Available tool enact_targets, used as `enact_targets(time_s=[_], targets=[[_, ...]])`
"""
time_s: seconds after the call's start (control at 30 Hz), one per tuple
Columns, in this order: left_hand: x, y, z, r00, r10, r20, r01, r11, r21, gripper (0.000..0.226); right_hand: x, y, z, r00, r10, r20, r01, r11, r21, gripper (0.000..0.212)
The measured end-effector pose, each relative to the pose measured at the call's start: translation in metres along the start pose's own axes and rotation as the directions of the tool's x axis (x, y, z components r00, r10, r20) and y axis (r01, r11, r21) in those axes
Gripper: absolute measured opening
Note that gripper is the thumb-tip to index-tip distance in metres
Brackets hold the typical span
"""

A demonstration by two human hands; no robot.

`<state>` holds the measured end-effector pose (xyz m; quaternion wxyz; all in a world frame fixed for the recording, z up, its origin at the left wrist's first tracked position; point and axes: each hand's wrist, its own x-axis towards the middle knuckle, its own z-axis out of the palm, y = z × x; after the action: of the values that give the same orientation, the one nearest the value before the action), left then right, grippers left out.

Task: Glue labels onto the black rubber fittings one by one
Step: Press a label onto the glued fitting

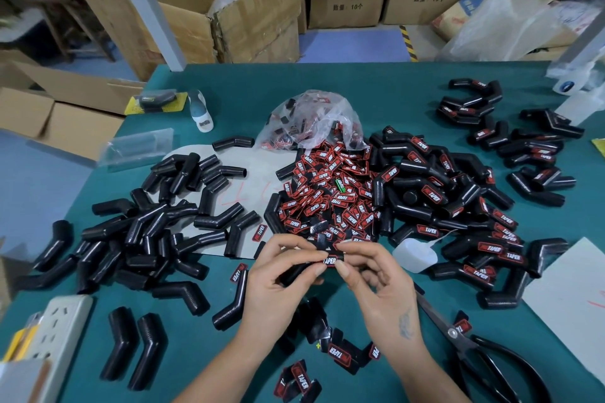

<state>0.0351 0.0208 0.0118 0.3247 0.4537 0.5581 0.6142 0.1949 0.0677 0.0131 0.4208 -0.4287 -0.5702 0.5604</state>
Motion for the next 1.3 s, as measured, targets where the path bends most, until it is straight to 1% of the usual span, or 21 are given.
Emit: enact_targets(time_s=[0.13,0.3,0.47,0.53,0.63,0.73,0.83,0.97,1.07,1.2,1.3], targets=[[0.001,-0.003,-0.003,0.999,-0.034,-0.012,0.034,0.999,-0.028,0.014,0.001,-0.003,0.0,1.0,0.021,0.011,-0.021,0.999,0.036,0.024],[0.0,-0.004,-0.004,1.0,0.007,-0.011,-0.007,1.0,0.003,0.013,0.002,-0.003,-0.001,0.999,0.037,0.04,-0.039,0.998,0.05,0.027],[0.0,-0.007,-0.003,0.994,0.1,0.03,-0.103,0.987,0.123,0.013,0.003,0.002,0.002,0.997,0.077,0.022,-0.079,0.991,0.108,0.029],[0.002,-0.006,-0.002,0.993,0.116,0.027,-0.119,0.983,0.142,0.016,0.004,0.002,0.001,0.995,0.101,0.025,-0.104,0.985,0.139,0.031],[0.001,-0.006,-0.003,0.988,0.151,0.019,-0.153,0.975,0.165,0.014,0.004,0.001,0.0,0.993,0.104,0.055,-0.112,0.981,0.16,0.031],[0.0,-0.008,-0.003,0.973,0.229,0.029,-0.23,0.95,0.21,0.013,0.005,0.001,0.0,0.99,0.119,0.08,-0.132,0.974,0.186,0.035],[0.0,-0.013,-0.002,0.95,0.304,0.076,-0.313,0.91,0.273,0.019,0.006,0.005,0.002,0.983,0.168,0.077,-0.181,0.955,0.236,0.04],[0.001,-0.018,-0.002,0.925,0.368,0.099,-0.38,0.881,0.281,0.016,0.004,0.006,0.003,0.983,0.164,0.079,-0.18,0.937,0.298,0.039],[0.0,-0.02,-0.003,0.903,0.42,0.093,-0.428,0.861,0.275,0.02,0.003,0.006,0.002,0.985,0.149,0.081,-0.167,0.94,0.298,0.041],[0.0,-0.02,-0.004,0.897,0.436,0.07,-0.438,0.856,0.274,0.019,0.002,0.004,0.002,0.988,0.129,0.08,-0.146,0.949,0.28,0.041],[0.001,-0.018,-0.003,0.918,0.394,0.052,-0.393,0.884,0.254,0.016,0.002,0.003,0.002,0.988,0.134,0.072,-0.148,0.952,0.269,0.04]])
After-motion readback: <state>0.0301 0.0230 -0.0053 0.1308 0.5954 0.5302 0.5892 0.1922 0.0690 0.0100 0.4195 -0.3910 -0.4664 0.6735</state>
